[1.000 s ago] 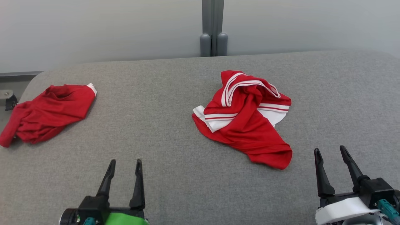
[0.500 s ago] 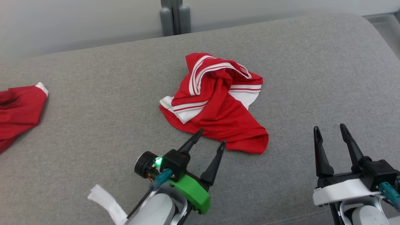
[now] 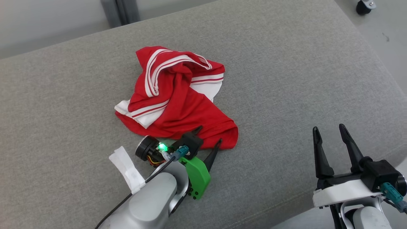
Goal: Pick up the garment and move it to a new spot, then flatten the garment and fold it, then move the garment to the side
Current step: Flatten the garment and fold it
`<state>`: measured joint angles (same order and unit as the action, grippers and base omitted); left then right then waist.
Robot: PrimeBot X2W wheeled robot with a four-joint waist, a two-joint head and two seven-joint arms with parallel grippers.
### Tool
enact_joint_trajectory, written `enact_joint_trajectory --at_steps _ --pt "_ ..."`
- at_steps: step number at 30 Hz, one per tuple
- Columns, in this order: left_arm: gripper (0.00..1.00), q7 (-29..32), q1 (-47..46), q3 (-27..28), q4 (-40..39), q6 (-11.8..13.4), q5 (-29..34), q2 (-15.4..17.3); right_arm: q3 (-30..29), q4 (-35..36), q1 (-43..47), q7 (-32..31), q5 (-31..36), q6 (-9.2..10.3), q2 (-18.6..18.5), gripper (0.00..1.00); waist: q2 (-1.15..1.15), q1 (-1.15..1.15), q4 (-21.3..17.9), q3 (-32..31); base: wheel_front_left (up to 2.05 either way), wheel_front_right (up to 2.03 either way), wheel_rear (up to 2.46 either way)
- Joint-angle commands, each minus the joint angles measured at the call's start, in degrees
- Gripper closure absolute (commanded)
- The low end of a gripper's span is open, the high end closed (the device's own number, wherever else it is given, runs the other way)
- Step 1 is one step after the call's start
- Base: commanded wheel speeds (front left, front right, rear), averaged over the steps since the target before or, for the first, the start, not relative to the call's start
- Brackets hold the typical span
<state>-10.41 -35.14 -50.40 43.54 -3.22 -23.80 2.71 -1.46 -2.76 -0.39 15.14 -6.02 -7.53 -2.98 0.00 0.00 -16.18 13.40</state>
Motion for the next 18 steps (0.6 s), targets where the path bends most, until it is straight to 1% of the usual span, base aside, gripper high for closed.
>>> enact_joint_trajectory --at_steps 1,4,5,6,7,8,11,13,18 --pt "0.0 0.25 -1.2 -0.7 1.3 0.69 -0.6 0.33 -0.19 -0.1 -0.15 0.01 -0.28 0.08 0.04 0.0 0.0 0.0 -2.03 0.69 0.0 0.0 0.0" --pt "0.0 1.24 -2.82 -2.8 4.16 1.59 -1.22 0.34 -0.07 -0.23 0.1 0.01 -0.41 0.08 0.08 0.0 0.0 0.0 -2.36 0.4 0.0 0.0 0.0" --pt "0.09 1.63 -3.2 -3.64 5.21 1.92 -1.44 0.34 0.06 -0.21 0.21 0.01 -0.58 0.08 0.1 0.0 0.0 0.0 -2.39 0.37 0.0 0.0 0.0" --pt "0.49 2.28 -3.68 -4.31 6.37 2.2 -1.73 0.37 0.12 -0.2 0.26 0.01 -0.8 0.08 0.09 0.0 0.0 0.0 -2.39 0.35 0.0 0.0 0.0" --pt "0.84 2.48 -4.1 -4.86 7.13 2.36 -2.16 0.36 0.18 -0.28 0.23 0.01 -0.98 0.08 0.1 0.0 0.0 0.0 -2.36 0.33 0.0 0.0 0.0" --pt "1.0 2.24 -4.51 -5.12 7.52 2.46 -2.56 0.34 0.19 -0.32 0.19 0.01 -1.1 0.08 0.1 0.0 0.0 0.0 -2.29 0.27 0.0 0.0 0.0" --pt "1.0 0.31 -5.46 -5.21 7.49 3.17 -4.68 0.34 -0.01 -0.44 0.23 0.01 -1.71 0.08 0.09 0.0 0.0 0.0 -1.58 0.06 0.0 0.0 0.0" --pt "1.0 -1.33 -5.61 -4.09 6.35 3.51 -7.46 0.34 -0.12 -0.52 0.43 0.01 -2.12 0.08 0.09 0.0 0.0 0.0 -0.95 -0.2 0.0 0.0 0.0" --pt "1.0 -4.41 -2.34 3.23 -0.11 5.35 -16.51 0.31 -0.98 -0.54 1.49 0.01 -2.64 0.08 0.07 0.0 0.0 0.0 0.98 -1.74 0.0 0.0 0.0"
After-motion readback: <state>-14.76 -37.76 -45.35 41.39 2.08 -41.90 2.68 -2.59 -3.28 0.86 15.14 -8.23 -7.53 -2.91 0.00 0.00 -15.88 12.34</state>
